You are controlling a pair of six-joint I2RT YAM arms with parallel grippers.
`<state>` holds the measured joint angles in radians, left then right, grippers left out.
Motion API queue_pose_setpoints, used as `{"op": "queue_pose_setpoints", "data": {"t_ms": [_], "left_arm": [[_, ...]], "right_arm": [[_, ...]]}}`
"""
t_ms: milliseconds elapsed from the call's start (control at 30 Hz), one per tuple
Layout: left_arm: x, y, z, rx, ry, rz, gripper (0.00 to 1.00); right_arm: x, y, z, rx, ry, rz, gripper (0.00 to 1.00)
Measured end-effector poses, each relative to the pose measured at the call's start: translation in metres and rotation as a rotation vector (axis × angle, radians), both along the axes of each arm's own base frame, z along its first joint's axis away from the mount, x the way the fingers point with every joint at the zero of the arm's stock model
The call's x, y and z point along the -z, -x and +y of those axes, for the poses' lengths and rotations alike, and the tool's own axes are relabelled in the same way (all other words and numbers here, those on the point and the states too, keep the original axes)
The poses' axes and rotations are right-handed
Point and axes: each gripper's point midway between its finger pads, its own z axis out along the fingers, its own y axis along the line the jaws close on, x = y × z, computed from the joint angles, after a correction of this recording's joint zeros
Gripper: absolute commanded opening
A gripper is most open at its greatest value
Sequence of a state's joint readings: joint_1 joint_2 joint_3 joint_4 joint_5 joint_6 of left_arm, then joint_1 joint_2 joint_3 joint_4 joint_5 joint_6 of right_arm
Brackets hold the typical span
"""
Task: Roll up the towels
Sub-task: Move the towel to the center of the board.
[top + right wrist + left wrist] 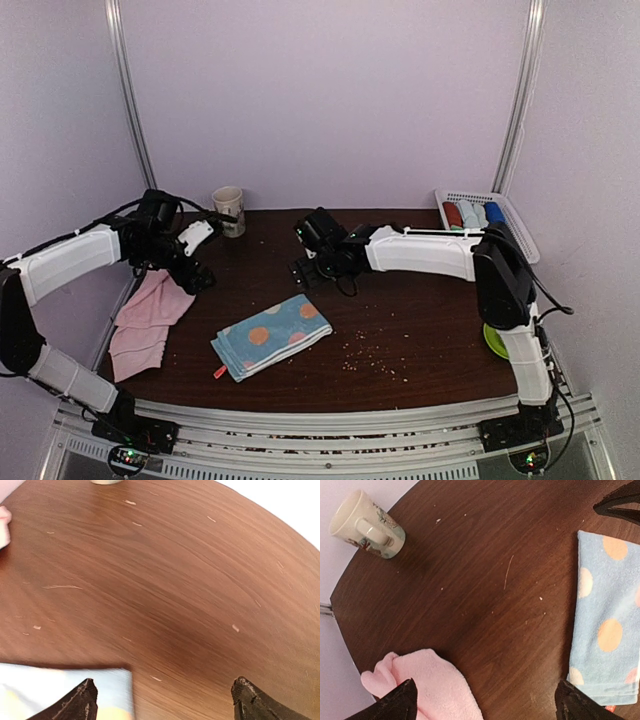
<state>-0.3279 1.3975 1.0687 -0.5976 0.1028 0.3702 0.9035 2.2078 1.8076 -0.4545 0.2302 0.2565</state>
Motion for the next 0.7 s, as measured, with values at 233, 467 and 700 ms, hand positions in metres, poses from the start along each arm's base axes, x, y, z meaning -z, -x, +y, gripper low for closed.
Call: {"op": "queue_pose_setpoints", "data": {"t_ms": [233, 467, 700], "left_arm": [[0.002, 0.036, 0.025, -0.032, 0.011, -0.038, 0.98], [-0.006, 0.039, 0.028, -0.038, 0.023, -0.084, 0.98], [-0.004, 0.041, 0.029, -0.041, 0.027, -0.092, 0.98]], "right_arm": [[0.03, 0.016, 0.047, -0.145, 0.09, 0.044, 0.93], [0.066, 0.032, 0.041, -0.166, 0.199, 0.092, 0.95], [0.067, 0.009, 0.008, -0.009, 0.222, 0.062, 0.95]]}}
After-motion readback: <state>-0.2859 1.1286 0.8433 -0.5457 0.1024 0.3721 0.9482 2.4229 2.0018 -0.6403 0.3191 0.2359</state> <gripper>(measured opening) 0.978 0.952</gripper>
